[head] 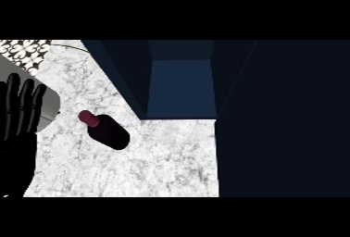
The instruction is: Pick up the wine, place it into the cabinet and close the cabinet
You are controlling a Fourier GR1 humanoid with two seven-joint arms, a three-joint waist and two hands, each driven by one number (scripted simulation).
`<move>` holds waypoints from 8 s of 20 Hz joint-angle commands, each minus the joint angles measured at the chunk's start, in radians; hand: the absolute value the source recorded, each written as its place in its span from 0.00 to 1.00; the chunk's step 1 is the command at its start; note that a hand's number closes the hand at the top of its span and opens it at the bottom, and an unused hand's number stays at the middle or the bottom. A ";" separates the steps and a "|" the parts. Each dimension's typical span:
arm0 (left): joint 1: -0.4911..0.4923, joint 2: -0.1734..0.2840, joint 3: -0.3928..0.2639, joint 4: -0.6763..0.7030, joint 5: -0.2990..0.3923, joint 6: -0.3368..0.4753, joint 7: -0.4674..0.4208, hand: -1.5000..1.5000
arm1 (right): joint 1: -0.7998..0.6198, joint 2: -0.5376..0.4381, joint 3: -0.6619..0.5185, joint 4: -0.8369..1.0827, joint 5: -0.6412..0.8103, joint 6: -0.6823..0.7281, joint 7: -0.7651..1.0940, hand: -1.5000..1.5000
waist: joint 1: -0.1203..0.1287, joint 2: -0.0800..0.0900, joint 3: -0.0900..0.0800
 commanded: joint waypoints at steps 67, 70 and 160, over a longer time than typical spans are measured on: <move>-0.076 0.035 0.152 0.483 0.276 -0.136 0.037 0.00 | 0.068 -0.003 -0.024 -0.345 -0.313 0.240 0.426 0.00 | 0.003 -0.024 -0.012; -0.108 0.032 0.140 0.529 0.241 -0.114 0.045 0.00 | -0.013 -0.012 -0.018 -0.340 -0.299 0.205 0.486 0.00 | 0.004 -0.024 -0.013; -0.066 0.008 0.154 1.530 0.130 -0.494 -0.964 1.00 | 0.090 0.055 -0.014 -0.261 -0.194 0.289 0.335 0.00 | 0.028 -0.032 -0.010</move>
